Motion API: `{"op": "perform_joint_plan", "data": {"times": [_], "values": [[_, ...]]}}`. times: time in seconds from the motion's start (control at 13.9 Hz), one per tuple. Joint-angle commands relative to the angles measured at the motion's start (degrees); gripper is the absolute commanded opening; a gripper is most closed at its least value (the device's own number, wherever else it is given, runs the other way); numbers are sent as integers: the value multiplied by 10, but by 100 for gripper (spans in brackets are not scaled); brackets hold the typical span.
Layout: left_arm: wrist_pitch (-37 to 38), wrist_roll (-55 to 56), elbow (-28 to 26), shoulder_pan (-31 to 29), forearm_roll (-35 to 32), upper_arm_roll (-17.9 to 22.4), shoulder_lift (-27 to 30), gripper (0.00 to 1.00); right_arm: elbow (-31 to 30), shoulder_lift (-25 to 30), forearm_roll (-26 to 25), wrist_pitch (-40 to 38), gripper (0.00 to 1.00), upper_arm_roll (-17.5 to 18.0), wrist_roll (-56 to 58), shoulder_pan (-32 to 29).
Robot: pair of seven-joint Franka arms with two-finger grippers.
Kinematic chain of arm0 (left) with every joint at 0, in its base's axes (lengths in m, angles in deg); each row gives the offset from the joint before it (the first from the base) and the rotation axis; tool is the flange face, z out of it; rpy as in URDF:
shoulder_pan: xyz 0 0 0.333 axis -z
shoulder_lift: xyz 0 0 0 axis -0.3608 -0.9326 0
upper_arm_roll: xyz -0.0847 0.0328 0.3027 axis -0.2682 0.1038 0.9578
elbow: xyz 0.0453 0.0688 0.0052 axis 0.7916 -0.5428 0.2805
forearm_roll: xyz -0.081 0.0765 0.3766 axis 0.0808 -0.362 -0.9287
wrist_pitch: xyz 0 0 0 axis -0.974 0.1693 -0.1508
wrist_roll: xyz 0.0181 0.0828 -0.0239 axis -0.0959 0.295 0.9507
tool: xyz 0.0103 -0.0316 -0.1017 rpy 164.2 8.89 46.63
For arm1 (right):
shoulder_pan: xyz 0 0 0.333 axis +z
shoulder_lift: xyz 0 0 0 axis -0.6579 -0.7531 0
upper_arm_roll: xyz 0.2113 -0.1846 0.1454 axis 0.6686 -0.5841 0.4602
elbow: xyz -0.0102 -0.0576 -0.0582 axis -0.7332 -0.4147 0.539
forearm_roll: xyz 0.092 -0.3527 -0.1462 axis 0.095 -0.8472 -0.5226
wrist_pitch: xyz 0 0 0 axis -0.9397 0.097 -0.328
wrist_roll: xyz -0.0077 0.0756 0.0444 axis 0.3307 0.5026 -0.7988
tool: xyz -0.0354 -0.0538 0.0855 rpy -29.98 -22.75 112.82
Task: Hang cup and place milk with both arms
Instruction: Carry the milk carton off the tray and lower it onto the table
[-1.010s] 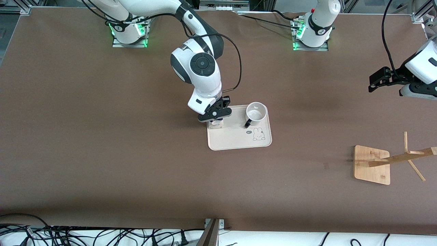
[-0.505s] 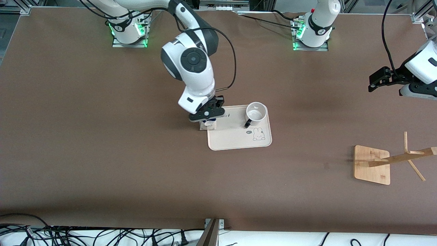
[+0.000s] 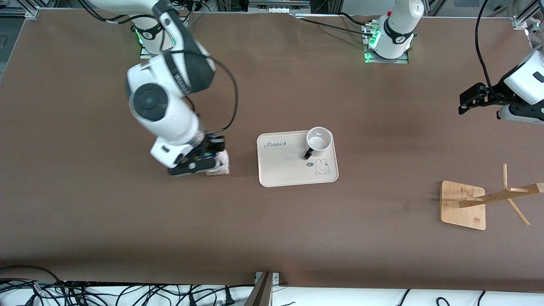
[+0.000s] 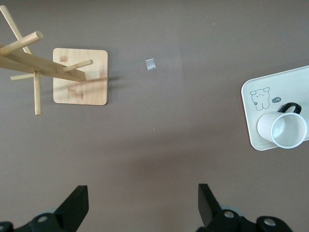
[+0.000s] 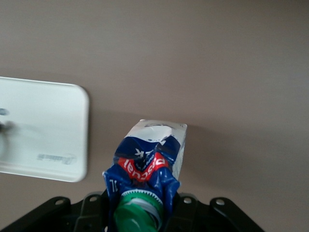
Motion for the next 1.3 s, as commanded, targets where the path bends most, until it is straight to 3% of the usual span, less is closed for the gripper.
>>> {"op": "perform_joint_plan", "data": {"times": [0.0, 0.29, 0.79, 0.94, 1.01, 1.08, 1.23], "values": [[9, 8, 5, 2, -11, -2, 4, 100, -71, 35, 13, 6, 37, 7, 88, -72], [9, 8, 9, 3, -10, -2, 4, 100, -140, 46, 33, 38, 37, 7, 155, -149], [9, 8, 9, 3, -10, -2, 4, 100, -227, 61, 38, 124, 42, -13, 155, -159], [9, 8, 9, 4, -10, -2, 4, 100, -231, 60, 38, 130, 60, -13, 155, -158], [9, 8, 9, 5, -9, -2, 4, 100, -231, 60, 38, 130, 94, -13, 155, -159], [9, 8, 9, 5, -9, -2, 4, 100, -228, 60, 38, 125, 100, -13, 155, -159], [9, 7, 9, 4, -6, -2, 1, 100, -223, 61, 36, 123, 100, -13, 155, -159]]}}
